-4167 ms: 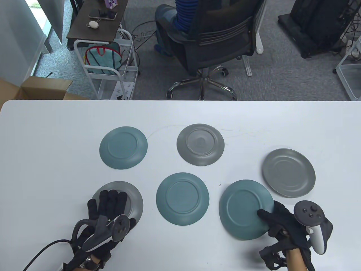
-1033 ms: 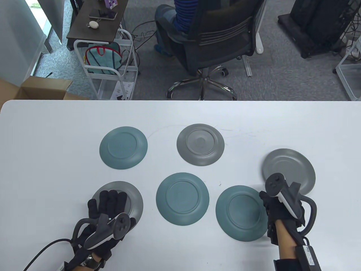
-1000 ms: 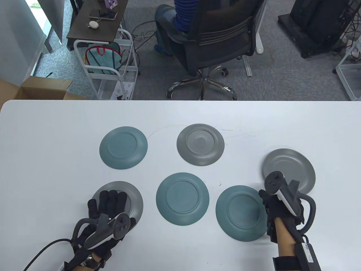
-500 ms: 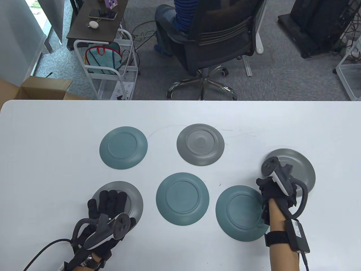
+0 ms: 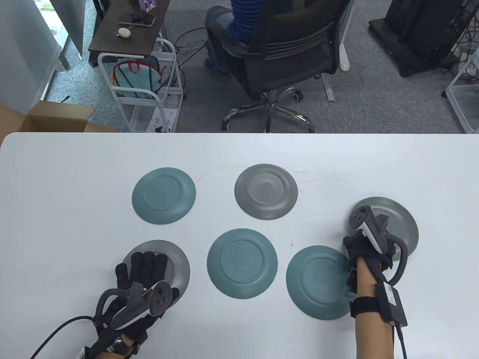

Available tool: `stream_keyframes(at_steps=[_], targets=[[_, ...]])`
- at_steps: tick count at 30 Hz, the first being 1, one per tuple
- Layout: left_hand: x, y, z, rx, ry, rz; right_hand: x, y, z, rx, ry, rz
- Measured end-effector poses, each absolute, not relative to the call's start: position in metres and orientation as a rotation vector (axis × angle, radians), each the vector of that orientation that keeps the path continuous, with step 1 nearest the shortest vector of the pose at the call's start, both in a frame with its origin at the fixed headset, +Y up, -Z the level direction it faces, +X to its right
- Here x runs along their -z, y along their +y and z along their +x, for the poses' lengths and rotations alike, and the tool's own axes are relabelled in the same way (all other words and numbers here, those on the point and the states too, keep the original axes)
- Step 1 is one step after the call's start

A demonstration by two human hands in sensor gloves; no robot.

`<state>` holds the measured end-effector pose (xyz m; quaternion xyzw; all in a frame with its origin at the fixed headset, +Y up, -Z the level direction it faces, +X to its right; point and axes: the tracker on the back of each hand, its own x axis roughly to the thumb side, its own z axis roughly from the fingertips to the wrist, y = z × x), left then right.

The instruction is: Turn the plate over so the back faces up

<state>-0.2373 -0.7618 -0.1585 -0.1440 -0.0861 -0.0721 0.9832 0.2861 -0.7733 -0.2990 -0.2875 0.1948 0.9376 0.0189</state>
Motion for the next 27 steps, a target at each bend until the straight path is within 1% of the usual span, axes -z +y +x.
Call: stream_keyframes(at_steps=[20, 27], targets=[[0.159, -0.762, -0.238, 0.147, -0.168, -0.289, 0.308, -0.774, 0.273, -3.023, 0.643, -0.842], [0.16, -0.762, -0.238, 0.143, -0.168, -0.287, 0.31, -0.766, 0.272, -3.017, 0.593, -0.831]])
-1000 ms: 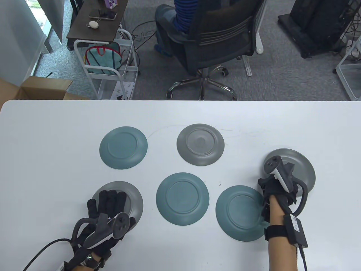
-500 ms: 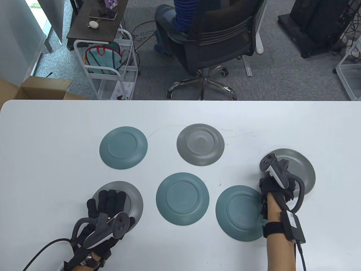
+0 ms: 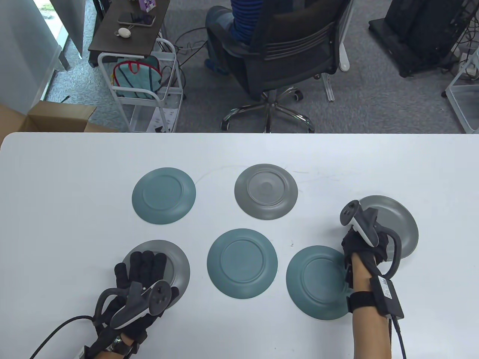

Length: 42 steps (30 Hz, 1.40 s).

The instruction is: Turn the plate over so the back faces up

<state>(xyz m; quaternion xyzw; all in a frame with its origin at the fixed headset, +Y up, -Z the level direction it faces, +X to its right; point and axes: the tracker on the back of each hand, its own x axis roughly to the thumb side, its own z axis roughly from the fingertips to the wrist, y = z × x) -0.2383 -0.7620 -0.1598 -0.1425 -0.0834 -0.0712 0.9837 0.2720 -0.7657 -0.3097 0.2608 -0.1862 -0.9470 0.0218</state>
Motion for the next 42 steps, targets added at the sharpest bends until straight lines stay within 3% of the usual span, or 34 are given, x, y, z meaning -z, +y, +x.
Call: stream_keyframes(at_steps=[25, 42], targets=[[0.16, -0.764, -0.239, 0.131, -0.176, -0.291, 0.29, -0.698, 0.292, 3.376, -0.018, 0.888], [0.159, -0.764, -0.239, 0.128, -0.182, -0.287, 0.271, -0.683, 0.33, 3.775, 0.28, 1.244]])
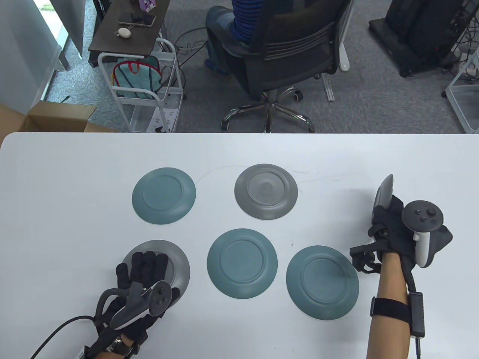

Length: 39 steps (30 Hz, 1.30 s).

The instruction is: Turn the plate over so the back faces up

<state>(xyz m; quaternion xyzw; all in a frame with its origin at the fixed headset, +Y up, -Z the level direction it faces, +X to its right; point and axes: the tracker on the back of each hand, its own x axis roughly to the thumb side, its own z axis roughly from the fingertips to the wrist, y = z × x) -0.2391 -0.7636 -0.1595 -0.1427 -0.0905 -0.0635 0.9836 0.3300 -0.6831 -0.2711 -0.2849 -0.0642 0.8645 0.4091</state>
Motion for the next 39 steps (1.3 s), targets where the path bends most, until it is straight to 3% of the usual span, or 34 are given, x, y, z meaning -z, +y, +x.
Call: stream_keyframes(at_steps=[15, 39], targets=[[0.159, -0.765, -0.239, 0.131, -0.182, -0.284, 0.258, -0.702, 0.36, -1.89, -0.18, -0.902], [0.161, -0.765, -0.24, 0.129, -0.178, -0.299, 0.246, -0.764, 0.387, -1.816, -0.017, -1.152]])
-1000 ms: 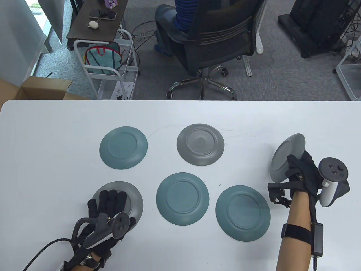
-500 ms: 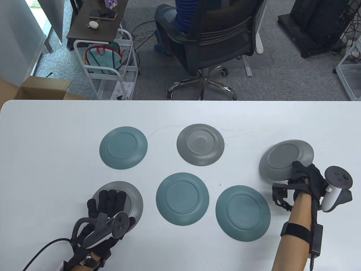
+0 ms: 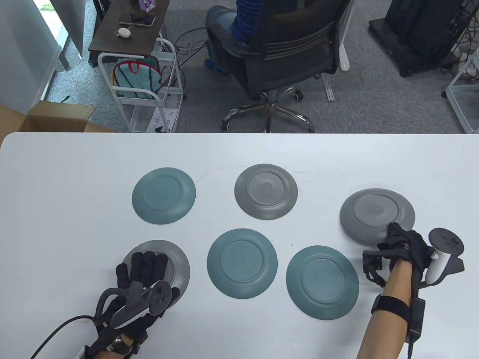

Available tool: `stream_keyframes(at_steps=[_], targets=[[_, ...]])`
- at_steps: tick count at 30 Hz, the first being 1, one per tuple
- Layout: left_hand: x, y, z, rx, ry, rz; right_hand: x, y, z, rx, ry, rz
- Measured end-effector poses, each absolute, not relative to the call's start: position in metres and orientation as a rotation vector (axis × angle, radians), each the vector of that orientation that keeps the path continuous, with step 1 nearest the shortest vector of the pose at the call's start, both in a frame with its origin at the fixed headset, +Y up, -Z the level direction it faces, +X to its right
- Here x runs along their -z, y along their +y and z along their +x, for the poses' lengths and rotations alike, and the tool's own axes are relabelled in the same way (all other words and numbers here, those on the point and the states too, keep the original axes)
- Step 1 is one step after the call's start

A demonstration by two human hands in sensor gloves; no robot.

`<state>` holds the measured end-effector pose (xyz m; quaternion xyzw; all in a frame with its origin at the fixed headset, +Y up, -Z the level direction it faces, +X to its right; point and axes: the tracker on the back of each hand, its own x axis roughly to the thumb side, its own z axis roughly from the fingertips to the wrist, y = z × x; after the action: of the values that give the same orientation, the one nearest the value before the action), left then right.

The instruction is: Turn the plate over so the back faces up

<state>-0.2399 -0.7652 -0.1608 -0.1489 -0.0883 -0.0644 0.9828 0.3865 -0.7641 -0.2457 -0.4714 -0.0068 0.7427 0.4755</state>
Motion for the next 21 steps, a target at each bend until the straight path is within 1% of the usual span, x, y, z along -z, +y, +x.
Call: stream_keyframes(at_steps=[6, 9, 21], targets=[[0.161, -0.765, -0.24, 0.13, -0.176, -0.302, 0.245, -0.771, 0.388, -1.86, 0.04, -1.188], [0.161, -0.766, -0.239, 0.13, -0.177, -0.305, 0.245, -0.773, 0.388, -1.909, 0.016, -1.21], [0.161, -0.766, -0.239, 0.133, -0.177, -0.31, 0.247, -0.777, 0.384, -2.025, 0.047, -1.257]])
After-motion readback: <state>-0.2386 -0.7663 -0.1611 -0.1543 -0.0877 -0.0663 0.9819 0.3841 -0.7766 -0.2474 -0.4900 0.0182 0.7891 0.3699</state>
